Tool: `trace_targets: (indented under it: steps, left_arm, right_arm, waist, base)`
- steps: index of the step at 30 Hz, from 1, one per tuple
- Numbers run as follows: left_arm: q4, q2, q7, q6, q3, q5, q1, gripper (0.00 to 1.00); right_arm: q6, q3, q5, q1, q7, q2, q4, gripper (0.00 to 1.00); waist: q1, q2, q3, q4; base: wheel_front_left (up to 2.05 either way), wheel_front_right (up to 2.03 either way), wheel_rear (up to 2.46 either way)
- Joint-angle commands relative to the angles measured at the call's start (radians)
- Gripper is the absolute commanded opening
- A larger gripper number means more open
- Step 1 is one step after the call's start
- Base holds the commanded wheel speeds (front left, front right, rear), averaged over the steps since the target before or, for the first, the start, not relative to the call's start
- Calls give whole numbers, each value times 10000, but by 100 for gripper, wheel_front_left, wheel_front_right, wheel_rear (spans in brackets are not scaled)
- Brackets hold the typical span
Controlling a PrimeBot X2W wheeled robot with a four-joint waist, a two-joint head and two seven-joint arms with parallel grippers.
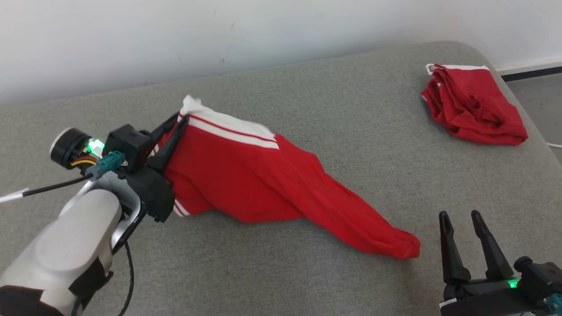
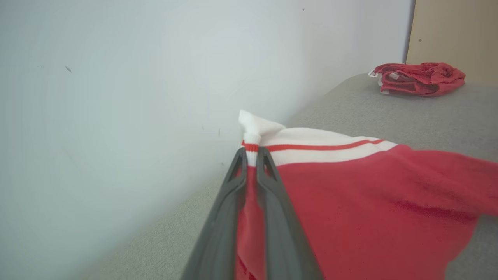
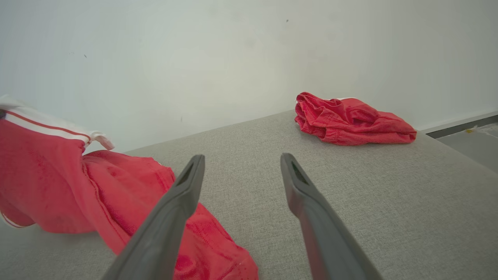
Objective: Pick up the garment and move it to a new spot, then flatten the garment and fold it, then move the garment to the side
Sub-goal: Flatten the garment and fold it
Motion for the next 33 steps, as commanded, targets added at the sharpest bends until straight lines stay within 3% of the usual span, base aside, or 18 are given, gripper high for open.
trace_targets:
  steps: [1, 7, 13, 18, 21, 26, 27, 28, 33]
  left_arm:
    - [-140, 34, -79, 44, 146, 124, -99, 0]
    - [-1488, 44, -94, 329, 499, 359, 1154, 0]
    - [-3680, 270, -99, 1095, 1129, 813, 3725, 0]
    - [-4921, 2, -100, 1602, 1720, 941, 5826, 0]
    - [-5271, -342, -100, 1721, 2149, 1046, 6908, 0]
    - [-5004, -935, -101, 1438, 2924, 1305, 8112, 0]
    - [-4874, -1054, -101, 1414, 3131, 1369, 8292, 44]
    - [-4760, -1145, -101, 1355, 3303, 1510, 8426, 98]
    - [-4699, -1672, -101, 1005, 4498, 1857, 8797, 100]
  right_arm:
    - [-26, -82, -79, 9, -1, 68, 21, 100]
    - [-26, -227, -133, 197, -2, 219, 101, 100]
    - [-26, -327, -178, 364, -1, 263, 103, 100]
    - [-26, -409, -231, 404, -2, 207, 91, 100]
    - [-26, -462, -257, 411, -1, 191, 120, 100]
    - [-26, -459, -270, 476, -2, 154, 205, 100]
    - [-26, -464, -256, 480, -2, 147, 218, 100]
    - [-26, -486, -246, 481, -2, 147, 243, 100]
    - [-26, -479, -251, 472, -2, 126, 311, 100]
  waist:
    - [0, 0, -47, 56]
    - [0, 0, -164, 412]
    - [0, 0, -343, 999]
    - [0, 0, -365, 1461]
    - [0, 0, -393, 1623]
    - [0, 0, -450, 1783]
    - [0, 0, -467, 1807]
    - [0, 0, -490, 1833]
    - [0, 0, -598, 1892]
  base:
    - [0, 0, 0]
    - [0, 0, 0]
    - [0, 0, 0]
    - [0, 0, 0]
    - [0, 0, 0]
    - [0, 0, 0]
    - [0, 0, 0]
    - [0, 0, 0]
    - [0, 0, 0]
